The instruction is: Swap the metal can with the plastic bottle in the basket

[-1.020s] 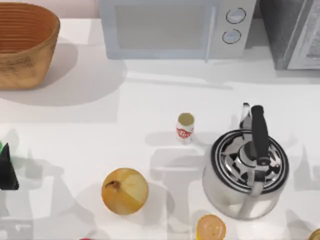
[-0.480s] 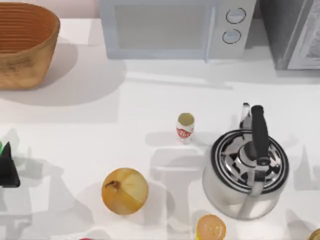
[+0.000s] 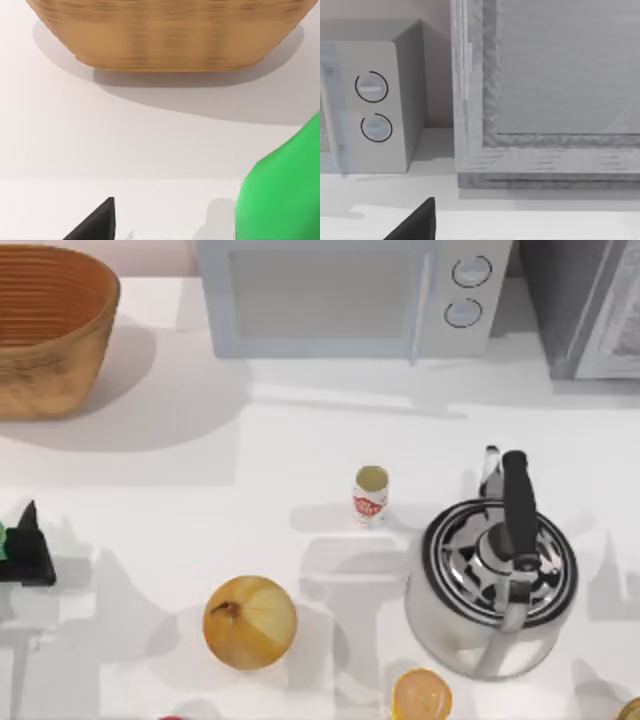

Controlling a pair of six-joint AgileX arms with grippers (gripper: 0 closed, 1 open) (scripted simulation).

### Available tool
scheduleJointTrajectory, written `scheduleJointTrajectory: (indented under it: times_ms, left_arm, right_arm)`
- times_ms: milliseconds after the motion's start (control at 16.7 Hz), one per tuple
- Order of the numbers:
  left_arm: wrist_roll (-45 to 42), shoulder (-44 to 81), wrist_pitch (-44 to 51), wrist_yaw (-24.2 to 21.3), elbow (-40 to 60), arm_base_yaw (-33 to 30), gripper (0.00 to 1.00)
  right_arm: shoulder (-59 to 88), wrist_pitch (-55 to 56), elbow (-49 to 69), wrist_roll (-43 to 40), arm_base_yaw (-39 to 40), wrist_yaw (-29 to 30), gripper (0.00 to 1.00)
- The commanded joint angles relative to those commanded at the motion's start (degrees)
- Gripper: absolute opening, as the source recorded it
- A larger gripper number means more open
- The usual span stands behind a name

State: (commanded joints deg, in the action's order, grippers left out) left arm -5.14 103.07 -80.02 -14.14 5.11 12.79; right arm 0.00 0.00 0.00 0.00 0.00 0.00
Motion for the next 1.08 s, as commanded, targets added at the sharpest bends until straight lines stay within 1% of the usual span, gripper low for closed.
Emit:
scheduleJointTrajectory:
  times_ms: [180, 420, 1080]
  left_arm:
    - [0.2, 2.9, -1.8, 0.7, 1.2, -0.7, 1.0]
    - [0.2, 3.1, -1.9, 0.7, 1.2, -0.8, 1.0]
    - [0.2, 3.1, -1.9, 0.7, 1.2, -0.8, 0.17]
  right_arm:
    - [0.0, 0.0, 0.0, 0.0, 0.0, 0.0, 1.0]
    - [0.0, 0.0, 0.0, 0.0, 0.0, 0.0, 1.0]
    - [0.0, 0.0, 0.0, 0.0, 0.0, 0.0, 1.0]
